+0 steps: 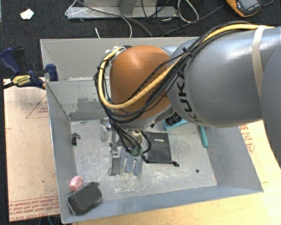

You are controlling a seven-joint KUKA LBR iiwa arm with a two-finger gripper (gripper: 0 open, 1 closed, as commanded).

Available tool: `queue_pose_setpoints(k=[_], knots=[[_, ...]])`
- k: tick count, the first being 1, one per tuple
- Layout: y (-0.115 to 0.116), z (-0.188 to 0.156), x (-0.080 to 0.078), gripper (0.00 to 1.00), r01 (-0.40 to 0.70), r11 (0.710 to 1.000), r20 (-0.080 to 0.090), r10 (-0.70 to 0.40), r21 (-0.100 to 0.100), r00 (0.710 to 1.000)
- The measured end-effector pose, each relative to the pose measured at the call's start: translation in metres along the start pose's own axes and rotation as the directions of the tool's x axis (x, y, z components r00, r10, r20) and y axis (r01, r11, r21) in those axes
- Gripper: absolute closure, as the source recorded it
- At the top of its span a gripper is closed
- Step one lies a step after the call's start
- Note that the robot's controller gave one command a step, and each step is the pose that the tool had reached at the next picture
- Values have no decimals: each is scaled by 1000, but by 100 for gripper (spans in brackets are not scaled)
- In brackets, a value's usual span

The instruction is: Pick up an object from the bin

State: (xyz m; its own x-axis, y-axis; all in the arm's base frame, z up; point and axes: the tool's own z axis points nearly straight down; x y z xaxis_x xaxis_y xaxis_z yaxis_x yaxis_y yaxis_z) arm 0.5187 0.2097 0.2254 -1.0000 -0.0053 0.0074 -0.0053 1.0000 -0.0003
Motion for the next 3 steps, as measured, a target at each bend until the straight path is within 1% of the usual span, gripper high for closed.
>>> queue_pose_setpoints(k=[1, 2, 3], knots=[[-1, -5, -2, 0, -5, 1000, 7, 5, -2, 1000], [18, 65, 15, 0, 122, 993, 9, -122, -1, 992], [-23, 70, 11, 0, 499, 866, 10, -499, 4, 866]])
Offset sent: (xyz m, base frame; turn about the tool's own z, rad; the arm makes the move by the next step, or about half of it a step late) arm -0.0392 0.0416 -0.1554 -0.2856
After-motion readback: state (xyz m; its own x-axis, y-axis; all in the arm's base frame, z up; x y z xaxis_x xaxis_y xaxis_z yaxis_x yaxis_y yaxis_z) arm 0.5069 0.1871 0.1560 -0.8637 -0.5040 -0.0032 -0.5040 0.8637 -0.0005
